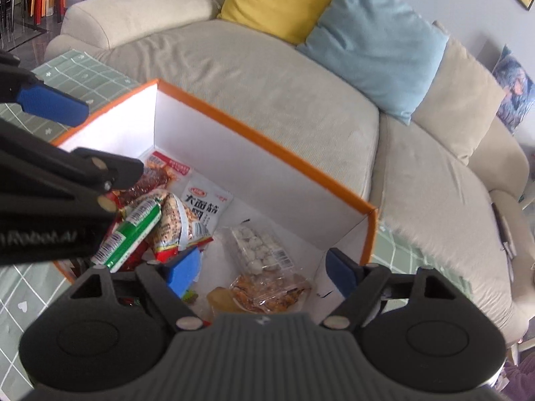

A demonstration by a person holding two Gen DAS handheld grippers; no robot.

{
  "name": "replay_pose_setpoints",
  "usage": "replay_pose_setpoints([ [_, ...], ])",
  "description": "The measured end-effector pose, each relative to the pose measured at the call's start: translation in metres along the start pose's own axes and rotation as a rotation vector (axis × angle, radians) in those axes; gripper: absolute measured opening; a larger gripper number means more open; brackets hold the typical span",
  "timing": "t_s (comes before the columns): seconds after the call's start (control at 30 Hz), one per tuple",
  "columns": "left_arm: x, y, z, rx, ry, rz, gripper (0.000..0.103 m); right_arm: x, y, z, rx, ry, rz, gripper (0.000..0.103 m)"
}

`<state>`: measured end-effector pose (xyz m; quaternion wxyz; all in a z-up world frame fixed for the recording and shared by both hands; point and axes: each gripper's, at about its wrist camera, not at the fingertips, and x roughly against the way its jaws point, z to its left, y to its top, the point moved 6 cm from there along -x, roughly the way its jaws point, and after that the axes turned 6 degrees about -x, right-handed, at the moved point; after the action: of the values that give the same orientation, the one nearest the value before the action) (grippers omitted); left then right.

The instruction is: Organize snacks

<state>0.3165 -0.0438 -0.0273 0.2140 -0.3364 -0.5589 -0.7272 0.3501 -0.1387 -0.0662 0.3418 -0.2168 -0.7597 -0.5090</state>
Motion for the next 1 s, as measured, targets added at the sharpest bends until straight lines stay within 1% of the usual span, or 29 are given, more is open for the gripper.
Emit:
replay_pose_setpoints([
  [0.07,0.014,0.003,0.004,0.004,0.020,-0.029,0.074,0.015,0.003,0.000,0.001,-0.015,-0.031,0.080],
  [0.2,0.049,0.007,0.011,0.018,0.085,-0.136,0.075,0.047,0.004,0.006,0.025,-0.063,-0.114,0.080],
  [0.33,0.076,0.006,0.008,-0.026,0.148,-0.213,0.077,0.078,-0.002,0.016,0.030,-0.069,-0.186,0.080],
  [0.37,0.082,0.005,0.007,-0.041,0.168,-0.226,0.077,0.085,-0.004,0.019,0.027,-0.067,-0.199,0.082],
  [0.4,0.087,0.003,0.006,-0.053,0.191,-0.239,0.077,0.092,-0.007,0.021,0.027,-0.067,-0.211,0.086],
  [0.43,0.092,0.000,0.005,-0.056,0.210,-0.251,0.077,0.098,-0.010,0.023,0.031,-0.073,-0.226,0.097],
  [0.5,0.102,-0.005,0.004,-0.052,0.229,-0.272,0.080,0.113,-0.018,0.030,0.048,-0.093,-0.272,0.098],
  [0.6,0.115,-0.017,0.002,-0.049,0.236,-0.311,0.085,0.131,-0.033,0.038,0.049,-0.113,-0.311,0.098],
  [0.73,0.126,-0.035,-0.002,-0.065,0.257,-0.341,0.088,0.151,-0.052,0.040,-0.010,-0.128,-0.336,0.098],
  [0.9,0.132,-0.058,-0.002,-0.036,0.265,-0.356,0.089,0.172,-0.077,0.033,-0.157,-0.124,-0.346,0.099],
  [1.0,0.131,-0.073,-0.001,-0.008,0.250,-0.330,0.089,0.180,-0.092,0.028,-0.262,-0.095,-0.344,0.099],
])
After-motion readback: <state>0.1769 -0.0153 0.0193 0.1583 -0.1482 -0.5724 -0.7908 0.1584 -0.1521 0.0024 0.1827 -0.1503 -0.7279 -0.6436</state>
